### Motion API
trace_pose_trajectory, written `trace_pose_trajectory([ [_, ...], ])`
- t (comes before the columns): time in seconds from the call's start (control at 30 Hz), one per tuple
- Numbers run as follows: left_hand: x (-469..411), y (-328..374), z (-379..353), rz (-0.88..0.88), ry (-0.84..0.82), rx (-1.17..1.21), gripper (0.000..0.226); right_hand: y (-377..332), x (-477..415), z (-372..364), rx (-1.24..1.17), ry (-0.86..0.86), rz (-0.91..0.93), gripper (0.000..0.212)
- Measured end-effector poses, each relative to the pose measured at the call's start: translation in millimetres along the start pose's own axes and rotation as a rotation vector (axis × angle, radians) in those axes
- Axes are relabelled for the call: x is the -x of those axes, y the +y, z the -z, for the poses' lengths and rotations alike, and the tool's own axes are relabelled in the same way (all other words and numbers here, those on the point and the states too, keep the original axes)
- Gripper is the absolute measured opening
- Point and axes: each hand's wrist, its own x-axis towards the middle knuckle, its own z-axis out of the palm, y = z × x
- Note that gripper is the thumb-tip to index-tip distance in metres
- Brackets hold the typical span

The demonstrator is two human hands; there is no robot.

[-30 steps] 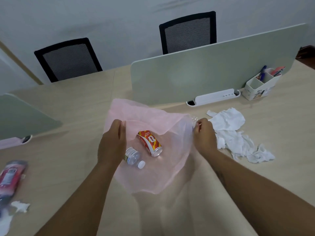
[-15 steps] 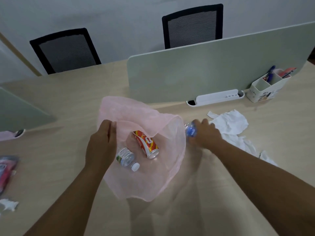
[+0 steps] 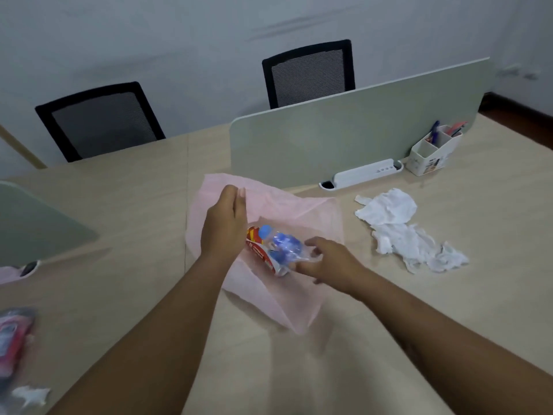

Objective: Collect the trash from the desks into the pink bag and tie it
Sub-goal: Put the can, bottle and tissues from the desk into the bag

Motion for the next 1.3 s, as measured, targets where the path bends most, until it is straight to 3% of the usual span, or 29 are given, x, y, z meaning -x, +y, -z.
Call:
trace_pose_trajectory([
  [0.07, 5, -6, 5, -0.018, -0.029, 0.004, 0.037, 0, -8, -27, -0.022, 0.048, 0.014, 0.076],
  [0.13, 9, -12, 9, -0.044, -0.063, 0.002, 0.037, 7, -9, -43, 0.0, 0.07, -0.001, 0.072],
  [0.23, 14, -19, 9, -0.072, -0.091, 0.008, 0.037, 29, 2, -39, 0.058, 0.173, -0.029, 0.051],
  [0.37, 16, -19, -1, -0.072, -0.118, 0.001, 0.037, 64, 11, 8, 0.047, 0.446, -0.116, 0.023],
  [0.47, 15, -15, -12, -0.077, -0.129, -0.012, 0.037, 95, 9, 49, 0.219, 0.542, -0.207, 0.051],
  [0.6, 9, -6, -37, -0.069, -0.129, -0.064, 0.036, 137, -9, 91, 0.581, 0.433, -0.402, 0.105],
  [0.7, 3, 0, -55, -0.05, -0.126, -0.1, 0.035, 156, -38, 112, 0.659, 0.416, -0.415, 0.118],
  [0.83, 4, 8, -80, 0.016, -0.142, -0.125, 0.034, 166, -87, 116, 0.697, 0.295, -0.358, 0.121],
  [0.9, 8, 10, -89, 0.032, -0.152, -0.143, 0.034, 172, -107, 113, 0.71, 0.254, -0.327, 0.101],
  [0.97, 12, 12, -92, 0.01, -0.168, -0.188, 0.032, 184, -114, 108, 0.743, 0.322, -0.199, 0.059],
  [1.03, 12, 13, -93, -0.017, -0.187, -0.239, 0.03, 193, -117, 107, 0.541, 0.338, -0.076, 0.029],
  [1.13, 2, 17, -91, -0.026, -0.16, -0.268, 0.028, 172, -111, 115, 0.145, 0.256, -0.049, 0.013],
  [1.23, -16, 18, -83, -0.011, -0.097, -0.265, 0.028, 111, -92, 114, -0.063, 0.232, -0.008, 0.01],
  [1.3, -24, 19, -75, -0.013, -0.076, -0.248, 0.029, 63, -74, 99, -0.095, 0.031, 0.069, 0.012],
])
